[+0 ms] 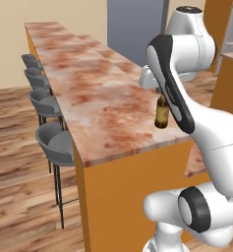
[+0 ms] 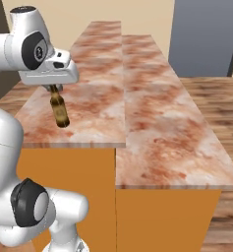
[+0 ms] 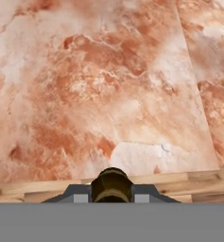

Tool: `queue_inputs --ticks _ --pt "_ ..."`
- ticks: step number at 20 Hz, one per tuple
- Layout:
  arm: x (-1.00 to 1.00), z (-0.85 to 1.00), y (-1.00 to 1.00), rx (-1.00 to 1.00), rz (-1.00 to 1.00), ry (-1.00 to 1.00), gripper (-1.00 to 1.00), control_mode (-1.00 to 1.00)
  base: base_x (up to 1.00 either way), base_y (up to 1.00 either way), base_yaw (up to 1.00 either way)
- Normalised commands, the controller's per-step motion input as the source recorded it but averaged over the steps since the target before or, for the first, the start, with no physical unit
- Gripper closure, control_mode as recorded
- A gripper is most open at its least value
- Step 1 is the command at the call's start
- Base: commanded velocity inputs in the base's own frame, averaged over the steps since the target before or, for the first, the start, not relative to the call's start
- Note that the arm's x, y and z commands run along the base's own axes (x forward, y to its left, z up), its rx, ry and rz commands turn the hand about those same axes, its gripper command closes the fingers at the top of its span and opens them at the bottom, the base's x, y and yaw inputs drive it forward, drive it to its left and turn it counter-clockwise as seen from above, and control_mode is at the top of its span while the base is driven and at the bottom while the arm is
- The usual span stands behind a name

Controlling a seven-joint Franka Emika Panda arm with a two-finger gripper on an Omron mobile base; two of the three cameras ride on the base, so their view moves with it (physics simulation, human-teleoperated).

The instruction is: Move the drinks to the dining counter.

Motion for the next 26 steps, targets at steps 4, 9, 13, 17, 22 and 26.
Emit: queue_inputs --ticks 4,9,13,17,22,26 --pt "0.06 -0.15 0.00 0.01 0.00 0.00 1.00 -1.00 0.00 0.00 0.00" --pt "0.09 -0.14 0.01 0.02 0.00 0.00 1.00 -1.00 0.00 0.00 0.00" --pt "0.16 -0.13 0.11 0.00 0.00 0.00 1.00 -1.00 0.00 0.00 0.00" --pt "0.19 -0.15 0.12 0.00 0.00 0.00 1.00 -1.00 0.00 0.00 0.00" --pt "0.14 -0.16 0.05 0.00 0.00 0.00 1.00 -1.00 0.00 0.00 0.00" --pt "0.14 -0.17 0.00 0.00 0.00 0.00 1.00 -1.00 0.00 0.00 0.00"
